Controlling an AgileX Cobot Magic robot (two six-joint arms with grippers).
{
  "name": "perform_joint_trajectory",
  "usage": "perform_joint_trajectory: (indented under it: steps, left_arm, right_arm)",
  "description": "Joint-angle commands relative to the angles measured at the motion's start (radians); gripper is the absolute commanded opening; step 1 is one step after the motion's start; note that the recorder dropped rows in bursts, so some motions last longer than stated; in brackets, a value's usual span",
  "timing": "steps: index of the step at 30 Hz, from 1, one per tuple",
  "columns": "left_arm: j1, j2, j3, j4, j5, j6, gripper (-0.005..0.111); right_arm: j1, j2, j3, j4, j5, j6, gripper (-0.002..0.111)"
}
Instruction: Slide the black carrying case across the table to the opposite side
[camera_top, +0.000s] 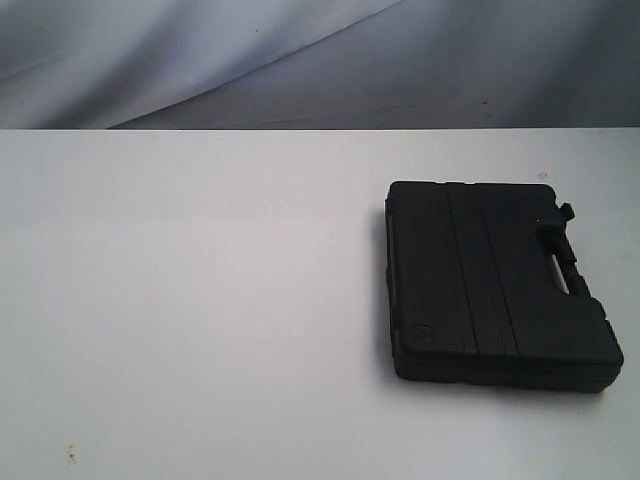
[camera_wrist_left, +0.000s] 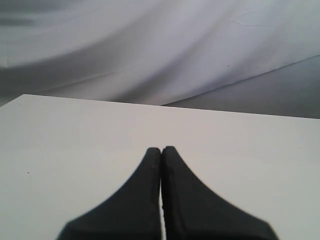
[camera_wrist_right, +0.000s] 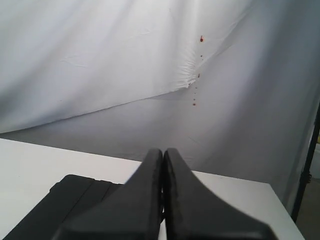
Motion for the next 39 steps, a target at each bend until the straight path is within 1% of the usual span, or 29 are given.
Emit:
perform_joint_trajectory:
  steps: [1,6,10,17,20,22,26,28,39]
  left_arm:
    - [0.003,-0.005,0.004,-0.010,-0.002,-0.001,0.001]
    - [0.003,-0.005,0.004,-0.010,-0.002,0.001,0.001]
    - [0.003,-0.005,0.004,-0.010,-0.002,0.001,0.001]
    - [0.003,-0.005,0.004,-0.010,-0.002,-0.002,0.001]
    - [0.003,-0.005,0.004,-0.010,-0.002,-0.002,0.001]
    - [0.003,-0.005,0.004,-0.010,-0.002,-0.002,0.001]
    - [0.003,-0.005,0.004,-0.010,-0.002,0.001,0.001]
    - [0.003,-0.005,0.004,-0.010,-0.002,0.001,0.001]
    - [0.003,-0.005,0.004,-0.010,-0.002,-0.001,0.001]
  right_arm:
    - [-0.008,-0.005,0.001,0.009,-0.036,0.009,0.000]
    - [-0.008,-0.005,0.008,0.009,-0.067,0.009,0.000]
    - [-0.008,-0.005,0.066,0.009,-0.067,0.009,0.000]
    - [-0.010,-0.005,0.179,0.063,-0.078,0.009,0.000]
    - [-0.050,-0.005,0.195,0.073,-0.106,0.009,0.000]
    - [-0.102,-0.005,0.195,0.091,-0.125,0.009,0.000]
    - [-0.172,-0.005,0.195,0.091,-0.143,0.009,0.000]
    - [-0.185,-0.005,0.195,0.091,-0.115,0.009,0.000]
    - [-0.185,-0.005,0.195,0.091,-0.013,0.009,0.000]
